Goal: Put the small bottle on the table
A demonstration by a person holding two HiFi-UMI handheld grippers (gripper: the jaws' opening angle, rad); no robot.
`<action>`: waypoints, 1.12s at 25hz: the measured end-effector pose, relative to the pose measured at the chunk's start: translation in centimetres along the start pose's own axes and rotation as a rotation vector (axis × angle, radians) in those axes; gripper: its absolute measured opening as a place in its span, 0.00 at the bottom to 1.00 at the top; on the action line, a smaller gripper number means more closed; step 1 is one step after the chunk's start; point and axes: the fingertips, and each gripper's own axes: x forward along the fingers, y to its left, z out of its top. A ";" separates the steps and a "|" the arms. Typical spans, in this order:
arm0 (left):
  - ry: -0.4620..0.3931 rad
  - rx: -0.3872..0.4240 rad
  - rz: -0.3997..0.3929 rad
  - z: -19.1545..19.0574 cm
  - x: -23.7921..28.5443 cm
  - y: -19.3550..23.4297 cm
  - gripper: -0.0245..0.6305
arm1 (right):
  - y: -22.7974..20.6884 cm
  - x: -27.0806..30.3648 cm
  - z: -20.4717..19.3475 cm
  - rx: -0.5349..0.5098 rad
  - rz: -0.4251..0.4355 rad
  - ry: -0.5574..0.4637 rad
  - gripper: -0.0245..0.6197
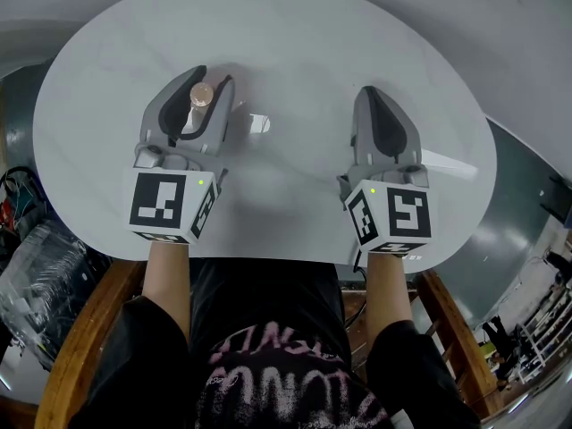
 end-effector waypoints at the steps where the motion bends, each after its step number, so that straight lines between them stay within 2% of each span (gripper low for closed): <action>1: 0.000 0.001 0.000 0.0 0.0 0.0 0.24 | 0.0 0.0 0.0 0.000 0.000 0.001 0.05; 28: -0.026 0.010 -0.005 1.2 -0.6 -0.1 0.25 | 0.1 -0.5 0.7 0.002 -0.002 -0.015 0.05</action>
